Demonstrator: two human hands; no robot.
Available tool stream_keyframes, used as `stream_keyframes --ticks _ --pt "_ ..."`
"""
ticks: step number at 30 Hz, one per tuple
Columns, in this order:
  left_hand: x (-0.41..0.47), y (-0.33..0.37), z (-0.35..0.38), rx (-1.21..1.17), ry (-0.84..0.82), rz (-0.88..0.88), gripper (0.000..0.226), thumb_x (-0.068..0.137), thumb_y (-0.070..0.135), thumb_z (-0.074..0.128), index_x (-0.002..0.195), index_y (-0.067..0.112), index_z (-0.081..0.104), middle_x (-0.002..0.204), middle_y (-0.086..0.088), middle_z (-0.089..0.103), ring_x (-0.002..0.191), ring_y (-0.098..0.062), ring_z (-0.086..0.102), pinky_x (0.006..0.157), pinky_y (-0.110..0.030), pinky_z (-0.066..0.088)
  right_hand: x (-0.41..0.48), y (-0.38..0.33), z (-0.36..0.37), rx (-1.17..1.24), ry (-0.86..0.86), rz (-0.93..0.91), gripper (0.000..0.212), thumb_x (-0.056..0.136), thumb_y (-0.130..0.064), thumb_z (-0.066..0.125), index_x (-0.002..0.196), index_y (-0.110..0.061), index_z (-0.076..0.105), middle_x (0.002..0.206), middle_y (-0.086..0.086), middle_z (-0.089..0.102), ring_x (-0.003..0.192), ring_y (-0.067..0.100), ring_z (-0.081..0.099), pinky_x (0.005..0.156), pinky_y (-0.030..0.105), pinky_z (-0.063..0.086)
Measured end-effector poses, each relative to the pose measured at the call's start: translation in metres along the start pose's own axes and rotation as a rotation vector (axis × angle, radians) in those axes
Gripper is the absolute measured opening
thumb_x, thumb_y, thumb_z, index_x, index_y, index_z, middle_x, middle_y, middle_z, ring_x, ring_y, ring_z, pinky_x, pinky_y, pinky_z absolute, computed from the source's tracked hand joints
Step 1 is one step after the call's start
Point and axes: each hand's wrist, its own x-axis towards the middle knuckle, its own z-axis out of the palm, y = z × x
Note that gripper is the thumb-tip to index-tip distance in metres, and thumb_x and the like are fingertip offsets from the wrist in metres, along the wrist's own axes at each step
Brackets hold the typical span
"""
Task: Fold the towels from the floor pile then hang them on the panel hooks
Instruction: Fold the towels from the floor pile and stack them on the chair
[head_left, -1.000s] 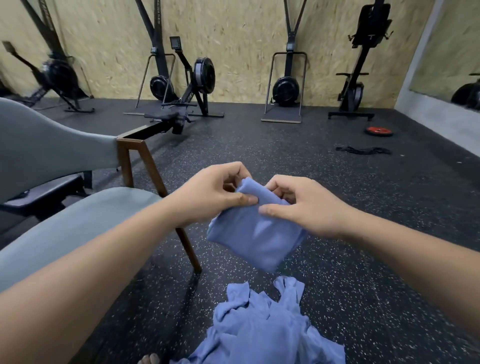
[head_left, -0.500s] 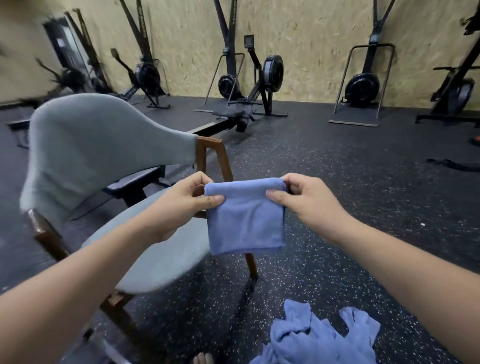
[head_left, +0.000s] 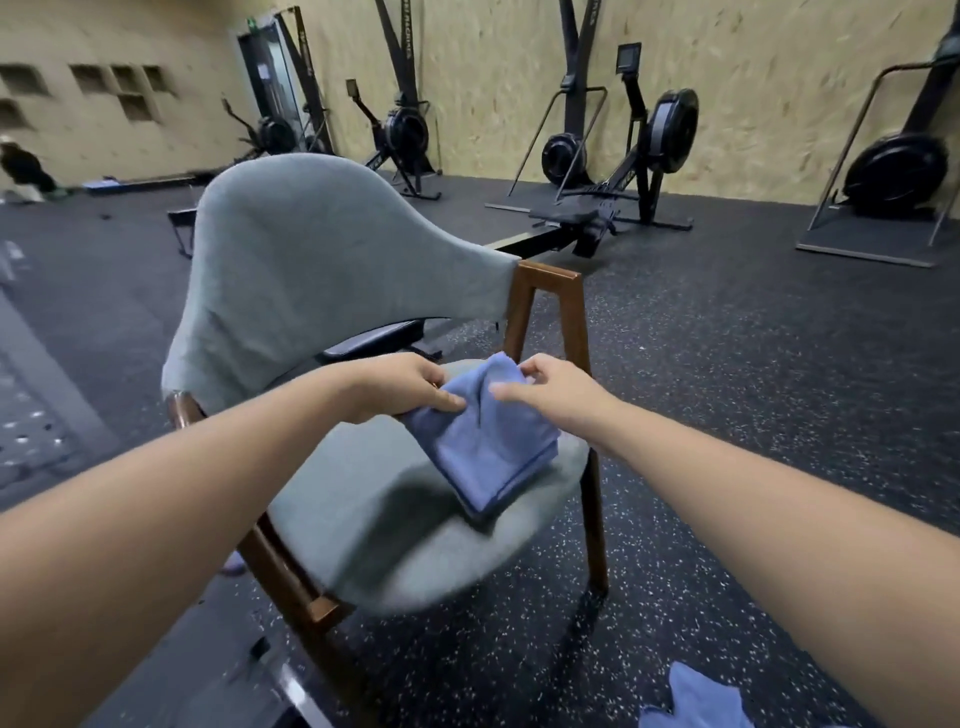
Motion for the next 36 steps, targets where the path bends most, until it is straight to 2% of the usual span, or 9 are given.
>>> stream_keyframes --ticks 4,7,12,18,22,25,28,33,36 --pt "0.035 -0.026 -0.02 0.187 -0.024 -0.184 0.03 0.094 0.037 0.08 0.097 0.008 0.072 0.092 -0.007 0.068 0.079 -0.024 0.065 0.07 -0.033 0.061 0.029 0.009 0.022 -0.091 -0.192 0.132 0.046 0.074 -0.031 0.088 0.106 0.0 0.072 0.089 0.005 0.06 0.079 0.02 0.053 0.066 0.033 0.04" --pt "0.055 -0.033 -0.03 0.38 0.047 -0.265 0.025 0.098 0.034 0.072 0.1 0.009 0.071 0.093 -0.009 0.069 0.078 -0.028 0.067 0.065 -0.036 0.061 0.054 0.009 0.038 0.026 -0.112 0.181 0.016 0.079 -0.017 0.086 0.086 -0.01 0.074 0.083 0.005 0.061 0.069 0.021 0.052 0.055 0.029 0.045" --pt "0.075 -0.044 -0.034 0.648 0.268 -0.339 0.031 0.1 0.023 0.061 0.122 0.005 0.073 0.117 -0.015 0.073 0.109 -0.034 0.07 0.084 -0.038 0.054 0.083 0.001 0.077 -0.012 0.079 0.037 0.02 0.084 -0.019 0.082 0.1 -0.012 0.071 0.083 0.0 0.07 0.073 0.018 0.062 0.053 0.021 0.045" --pt "0.094 -0.096 -0.017 0.488 0.431 -0.462 0.012 0.091 0.02 0.067 0.101 0.015 0.071 0.11 -0.009 0.074 0.101 -0.033 0.067 0.093 -0.043 0.056 0.101 0.015 0.111 -0.175 0.097 0.001 0.026 0.093 -0.028 0.075 0.116 -0.023 0.065 0.107 0.001 0.073 0.103 0.025 0.067 0.082 0.031 0.048" --pt "0.088 -0.107 -0.004 0.46 0.588 -0.458 0.036 0.1 0.039 0.067 0.127 0.019 0.055 0.133 -0.011 0.06 0.129 -0.036 0.055 0.107 -0.053 0.04 0.093 0.026 0.104 -0.223 0.079 -0.034 0.022 0.097 -0.031 0.071 0.117 -0.024 0.063 0.105 -0.001 0.072 0.102 0.024 0.066 0.081 0.033 0.046" --pt "0.079 -0.09 -0.001 0.637 0.662 -0.383 0.049 0.1 0.047 0.069 0.135 0.018 0.051 0.144 -0.011 0.052 0.135 -0.036 0.047 0.108 -0.052 0.038 0.073 0.028 0.08 -0.233 0.082 -0.069 0.014 0.097 -0.027 0.069 0.11 -0.026 0.064 0.101 -0.004 0.072 0.1 0.022 0.067 0.08 0.032 0.046" --pt "0.074 -0.055 0.009 0.653 0.632 -0.212 0.035 0.1 0.043 0.065 0.126 0.021 0.057 0.137 -0.007 0.057 0.131 -0.034 0.05 0.103 -0.048 0.039 0.034 0.03 0.05 -0.199 0.107 -0.112 0.018 0.096 -0.021 0.069 0.113 -0.026 0.068 0.096 -0.009 0.074 0.094 0.018 0.067 0.085 0.033 0.05" --pt "0.046 0.019 0.074 0.492 0.383 0.102 0.019 0.1 0.044 0.069 0.093 0.027 0.063 0.098 0.002 0.071 0.107 -0.027 0.065 0.088 -0.04 0.051 -0.058 0.054 -0.008 -0.148 0.127 -0.124 0.023 0.094 -0.014 0.069 0.113 -0.027 0.067 0.091 -0.009 0.072 0.083 0.009 0.067 0.081 0.023 0.051" --pt "0.025 0.053 0.123 0.494 0.242 0.229 0.019 0.1 0.043 0.07 0.093 0.027 0.065 0.094 0.001 0.074 0.093 -0.024 0.067 0.081 -0.037 0.054 -0.115 0.078 -0.038 -0.158 0.157 -0.061 0.019 0.096 -0.018 0.07 0.111 -0.029 0.069 0.094 -0.011 0.072 0.086 0.006 0.067 0.078 0.015 0.049"
